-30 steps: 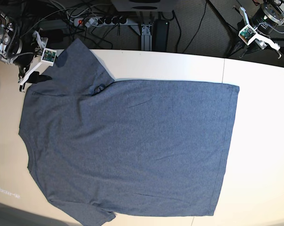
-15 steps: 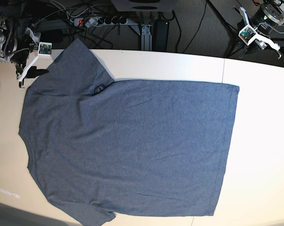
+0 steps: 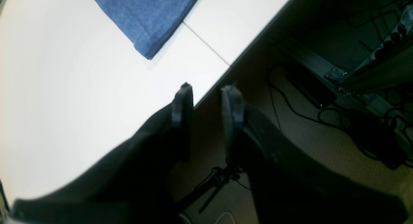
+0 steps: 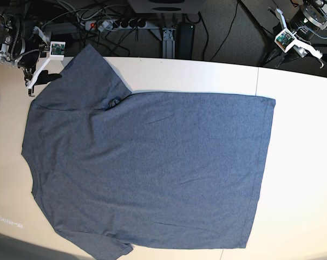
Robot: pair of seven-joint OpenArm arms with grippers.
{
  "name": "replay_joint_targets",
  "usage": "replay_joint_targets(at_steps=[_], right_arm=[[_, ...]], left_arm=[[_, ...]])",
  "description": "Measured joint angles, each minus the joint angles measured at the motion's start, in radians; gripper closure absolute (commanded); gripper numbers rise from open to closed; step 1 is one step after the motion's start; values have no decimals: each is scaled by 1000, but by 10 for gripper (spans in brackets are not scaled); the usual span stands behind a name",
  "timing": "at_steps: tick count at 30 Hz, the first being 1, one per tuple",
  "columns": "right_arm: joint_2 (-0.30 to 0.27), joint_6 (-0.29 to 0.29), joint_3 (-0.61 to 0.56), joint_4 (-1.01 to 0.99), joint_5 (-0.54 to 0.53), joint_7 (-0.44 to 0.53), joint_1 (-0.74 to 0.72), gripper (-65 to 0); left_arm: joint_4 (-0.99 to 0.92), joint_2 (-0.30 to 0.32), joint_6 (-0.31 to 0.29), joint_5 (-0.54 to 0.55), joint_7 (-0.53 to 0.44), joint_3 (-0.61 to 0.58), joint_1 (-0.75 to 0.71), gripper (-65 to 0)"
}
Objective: Fold the T-shirt properly
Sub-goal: 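Grasp the shirt's shoulder edge with the right gripper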
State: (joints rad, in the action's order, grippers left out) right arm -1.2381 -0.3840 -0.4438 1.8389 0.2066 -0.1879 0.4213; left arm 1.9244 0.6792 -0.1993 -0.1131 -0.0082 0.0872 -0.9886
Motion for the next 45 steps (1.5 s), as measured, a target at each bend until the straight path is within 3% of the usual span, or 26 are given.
replay_joint_targets(at_steps=[21,33,45], right_arm=[[2,-1,0,-114,51,91,-10,-358],[72,0,8,-138,79,94,-18,-358],[93,3,-57,-127,135,105,-31,-358]], left_arm=[[0,0,0,0,-6,0,3,-195],[0,0,0,0,-7,0,3,-195],[0,0,0,0,-7,0,3,-195]])
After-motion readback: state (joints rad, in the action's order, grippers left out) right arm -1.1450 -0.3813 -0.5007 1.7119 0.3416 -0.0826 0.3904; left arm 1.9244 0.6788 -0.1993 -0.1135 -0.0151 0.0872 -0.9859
